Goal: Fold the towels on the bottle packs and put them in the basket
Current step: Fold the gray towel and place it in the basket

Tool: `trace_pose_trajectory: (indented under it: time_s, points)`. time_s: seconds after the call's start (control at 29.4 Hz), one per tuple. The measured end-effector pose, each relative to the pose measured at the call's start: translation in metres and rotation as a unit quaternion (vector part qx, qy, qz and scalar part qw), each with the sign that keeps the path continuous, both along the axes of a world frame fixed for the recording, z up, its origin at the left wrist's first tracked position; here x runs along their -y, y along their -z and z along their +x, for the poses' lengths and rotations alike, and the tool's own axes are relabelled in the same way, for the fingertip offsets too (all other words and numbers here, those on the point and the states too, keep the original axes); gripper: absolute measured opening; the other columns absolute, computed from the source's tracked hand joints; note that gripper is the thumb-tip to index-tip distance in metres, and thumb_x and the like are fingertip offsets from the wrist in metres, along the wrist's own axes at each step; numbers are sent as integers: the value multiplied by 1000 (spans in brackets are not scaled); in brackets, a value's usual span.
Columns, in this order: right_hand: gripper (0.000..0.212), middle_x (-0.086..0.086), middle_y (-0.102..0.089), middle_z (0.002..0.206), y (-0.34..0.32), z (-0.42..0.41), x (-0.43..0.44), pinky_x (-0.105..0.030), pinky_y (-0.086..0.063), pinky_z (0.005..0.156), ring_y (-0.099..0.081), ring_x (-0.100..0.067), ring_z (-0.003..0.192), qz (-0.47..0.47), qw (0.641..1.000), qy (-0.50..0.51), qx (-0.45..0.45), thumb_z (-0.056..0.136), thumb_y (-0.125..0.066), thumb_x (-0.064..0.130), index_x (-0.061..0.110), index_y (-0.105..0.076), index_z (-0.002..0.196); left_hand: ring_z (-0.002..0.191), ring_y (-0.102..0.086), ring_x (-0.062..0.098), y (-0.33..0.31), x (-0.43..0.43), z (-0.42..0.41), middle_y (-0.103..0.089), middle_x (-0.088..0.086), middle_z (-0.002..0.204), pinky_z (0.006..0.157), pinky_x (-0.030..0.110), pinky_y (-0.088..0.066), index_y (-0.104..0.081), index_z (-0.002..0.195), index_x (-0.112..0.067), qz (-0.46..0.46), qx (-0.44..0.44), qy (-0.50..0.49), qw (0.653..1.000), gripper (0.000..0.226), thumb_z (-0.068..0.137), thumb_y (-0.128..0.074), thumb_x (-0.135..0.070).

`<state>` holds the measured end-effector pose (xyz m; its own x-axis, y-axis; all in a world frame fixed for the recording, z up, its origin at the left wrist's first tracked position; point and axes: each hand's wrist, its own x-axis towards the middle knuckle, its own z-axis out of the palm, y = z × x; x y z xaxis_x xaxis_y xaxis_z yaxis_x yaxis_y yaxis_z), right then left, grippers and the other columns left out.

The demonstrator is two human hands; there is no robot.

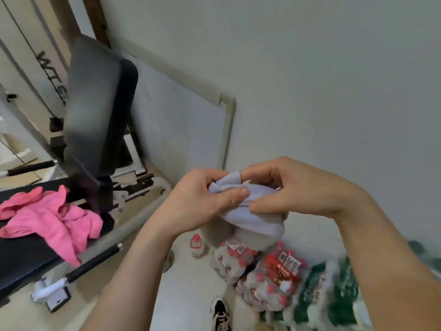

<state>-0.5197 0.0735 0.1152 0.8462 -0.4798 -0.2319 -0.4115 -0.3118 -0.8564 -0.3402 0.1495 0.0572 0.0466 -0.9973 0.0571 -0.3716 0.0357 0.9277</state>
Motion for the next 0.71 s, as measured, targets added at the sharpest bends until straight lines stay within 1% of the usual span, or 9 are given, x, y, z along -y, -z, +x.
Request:
trace_pose_trajectory:
  time_s: [0.1,0.17,0.27,0.34,0.41,0.48,0.54,0.61,0.71]
  points:
    - [50,-29,-65,103,17,-48,-25,-40,-46,71,-63,-34,87,82,993,86,25,78,-70,12,36,-60,121,56,-43,6,0,-3,-34,-53,-3,59,53,27,-35,-67,74,-9,-35,14,19,999,32,73,-73,-41]
    - [49,-31,-65,103,27,-86,-39,-44,-43,70,-60,-36,84,134,977,160,47,76,-73,12,30,-57,118,54,-40,2,-6,-5,-56,-49,-8,56,49,21,-32,-65,70,-8,-72,-2,18,997,26,75,-77,-31]
    - [50,-33,-64,106,32,-149,-65,-48,-44,81,-60,-35,93,202,953,210,77,70,-79,18,20,-60,116,57,-46,4,-16,-4,-84,-52,-6,60,50,17,-35,-62,67,-7,-84,-133,29,987,22,74,-77,-21]
    - [49,-25,-66,111,28,-187,-86,-39,-53,83,-65,-31,96,236,943,215,97,70,-75,15,11,-63,117,60,-46,13,-19,-2,-105,-48,6,65,51,23,-34,-58,70,-2,-61,-261,39,963,28,69,-76,-23]
    - [53,-22,-66,111,23,-220,-104,-32,-56,78,-66,-28,95,232,941,231,92,70,-74,16,1,-61,119,62,-46,16,-20,0,-129,-48,9,69,52,24,-34,-60,77,3,-29,-311,62,948,37,64,-76,-28]
    - [49,-18,-68,102,19,-250,-119,-28,-56,72,-66,-25,88,212,938,258,93,68,-78,21,3,-65,112,67,-49,17,-20,0,-156,-55,11,75,56,27,-37,-65,75,-5,-14,-278,106,955,33,66,-72,-37]
    - [39,-12,-70,94,18,-284,-132,-24,-55,66,-67,-19,80,197,928,300,102,65,-79,20,8,-69,101,62,-42,15,-20,0,-184,-45,4,66,56,31,-30,-52,64,-12,-26,-187,151,970,34,75,-67,-40]
    - [43,-13,-69,93,17,-327,-142,-23,-55,66,-66,-19,77,189,918,336,96,61,-82,22,7,-69,99,61,-35,11,-21,0,-214,-36,-2,65,57,31,-26,-41,67,-11,-41,-74,188,979,41,86,-62,-40]
    - [43,-12,-66,85,16,-393,-156,-23,-53,63,-63,-19,73,180,915,356,69,59,-85,27,6,-67,93,64,-40,10,-24,4,-259,-42,-4,68,58,27,-29,-48,75,-8,-20,-29,266,963,38,86,-64,-41]
